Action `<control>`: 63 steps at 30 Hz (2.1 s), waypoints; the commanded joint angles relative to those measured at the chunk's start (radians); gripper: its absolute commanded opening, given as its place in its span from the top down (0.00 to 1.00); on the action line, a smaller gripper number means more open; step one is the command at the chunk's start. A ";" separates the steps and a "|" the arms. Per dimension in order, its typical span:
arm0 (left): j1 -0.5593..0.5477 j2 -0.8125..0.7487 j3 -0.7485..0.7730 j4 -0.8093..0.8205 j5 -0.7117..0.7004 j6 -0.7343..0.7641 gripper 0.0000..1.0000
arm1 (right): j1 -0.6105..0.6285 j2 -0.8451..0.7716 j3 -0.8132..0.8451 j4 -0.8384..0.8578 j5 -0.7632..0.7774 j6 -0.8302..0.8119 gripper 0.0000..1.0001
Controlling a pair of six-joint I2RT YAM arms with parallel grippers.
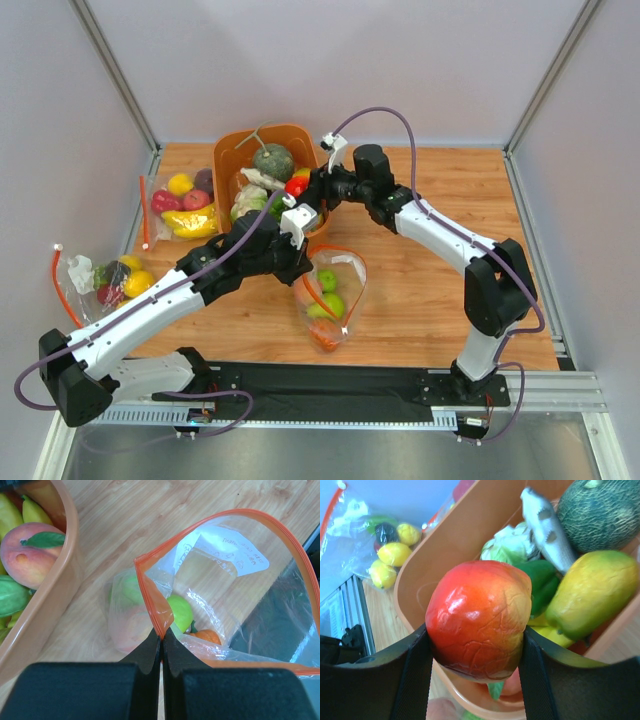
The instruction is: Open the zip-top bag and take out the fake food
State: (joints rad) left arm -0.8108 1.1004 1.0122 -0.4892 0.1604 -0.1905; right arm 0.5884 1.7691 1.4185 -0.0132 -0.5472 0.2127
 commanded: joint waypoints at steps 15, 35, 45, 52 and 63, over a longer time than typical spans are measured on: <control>0.002 -0.011 -0.001 0.021 0.016 0.023 1.00 | 0.005 -0.028 0.022 -0.037 0.079 -0.072 0.13; 0.002 0.003 0.002 0.020 0.024 0.020 1.00 | -0.071 -0.370 -0.164 -0.231 0.745 0.132 0.00; 0.002 0.009 0.002 0.015 0.013 0.020 1.00 | -0.015 -0.704 -0.411 -0.119 0.415 0.114 0.03; 0.004 0.016 0.005 0.009 0.013 0.017 1.00 | 0.249 -0.701 -0.355 -0.275 0.414 0.056 0.08; 0.002 0.021 0.006 0.009 0.008 0.019 1.00 | 0.344 -0.652 -0.472 -0.231 0.401 0.166 0.31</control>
State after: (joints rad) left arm -0.8108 1.1168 1.0122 -0.4896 0.1730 -0.1841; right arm 0.9222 1.0946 0.9775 -0.2569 -0.1371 0.3382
